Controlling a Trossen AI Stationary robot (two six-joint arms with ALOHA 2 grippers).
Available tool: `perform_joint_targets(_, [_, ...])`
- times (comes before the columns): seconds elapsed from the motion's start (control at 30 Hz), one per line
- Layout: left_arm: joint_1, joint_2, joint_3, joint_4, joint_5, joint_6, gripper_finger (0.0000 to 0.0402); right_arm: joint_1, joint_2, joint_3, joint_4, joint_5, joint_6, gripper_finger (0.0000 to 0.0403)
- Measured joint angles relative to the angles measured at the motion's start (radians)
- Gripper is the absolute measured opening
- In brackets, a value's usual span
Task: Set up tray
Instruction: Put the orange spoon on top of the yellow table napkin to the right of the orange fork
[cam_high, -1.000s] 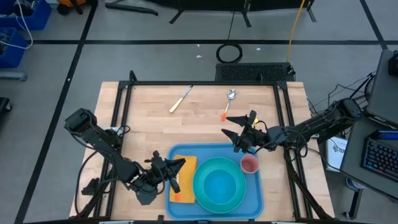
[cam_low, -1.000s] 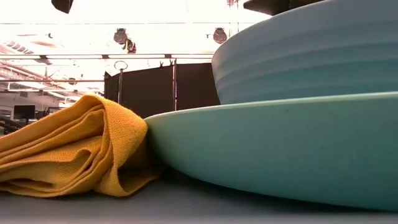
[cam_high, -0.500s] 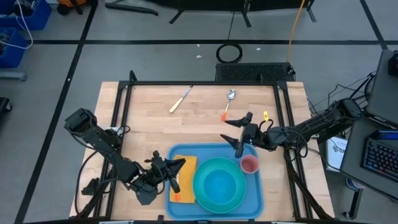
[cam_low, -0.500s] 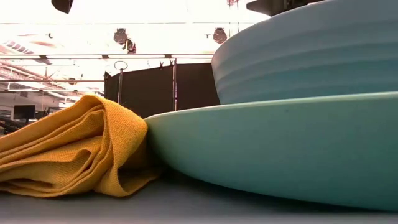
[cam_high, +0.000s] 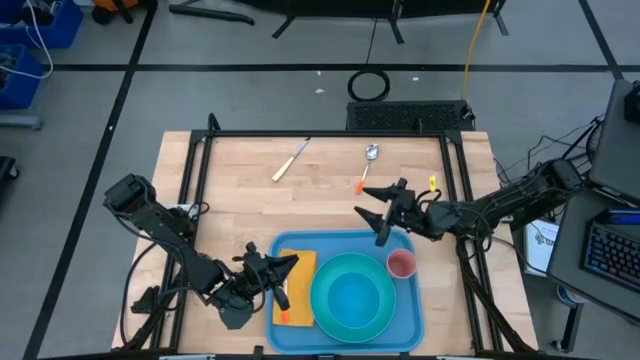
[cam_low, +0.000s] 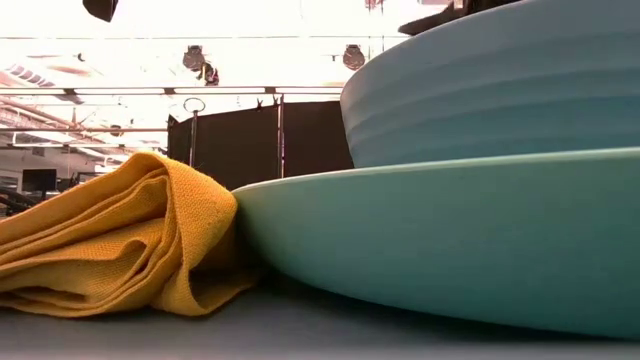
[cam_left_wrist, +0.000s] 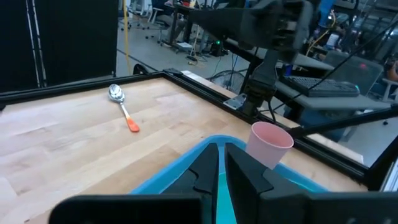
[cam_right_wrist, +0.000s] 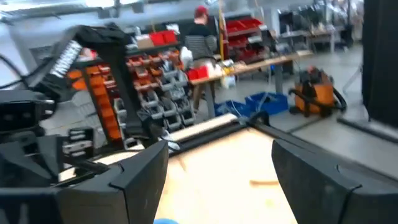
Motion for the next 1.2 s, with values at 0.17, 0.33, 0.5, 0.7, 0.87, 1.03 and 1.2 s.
perform_joint_targets(0.17, [0.003,0.001,0.000,-0.014,0.044,0.003,0.0031,-0.111,-0.015,0.019,-0.290,-0.034,0.169,0.0273])
perform_joint_targets(0.33, [-0.012,-0.019,0.000,-0.027,0.077,-0.033,0.0031,-0.256,-0.021,0.077,-0.528,-0.222,0.339,0.0264])
perform_joint_targets(0.5, [-0.022,-0.019,0.000,-0.028,0.072,-0.054,0.0031,-0.410,-0.021,0.143,-0.620,-0.429,0.359,0.0263])
perform_joint_targets(0.7, [-0.038,-0.043,0.000,-0.116,0.051,-0.095,0.0031,-0.591,-0.011,0.280,-0.935,-0.578,0.327,0.0263])
perform_joint_targets(0.87, [-0.050,-0.049,0.000,-0.188,-0.008,-0.144,0.0031,-0.740,0.014,0.384,-1.102,-0.641,0.357,0.0263])
perform_joint_targets(1.03, [-0.046,-0.048,0.000,-0.207,-0.027,-0.170,0.0031,-0.849,0.097,0.456,-1.229,-0.778,0.402,0.0263])
perform_joint_targets(1.2, [-0.046,-0.048,0.000,-0.208,-0.046,-0.149,0.0031,-0.873,0.223,0.508,-1.265,-0.787,0.412,0.0263])
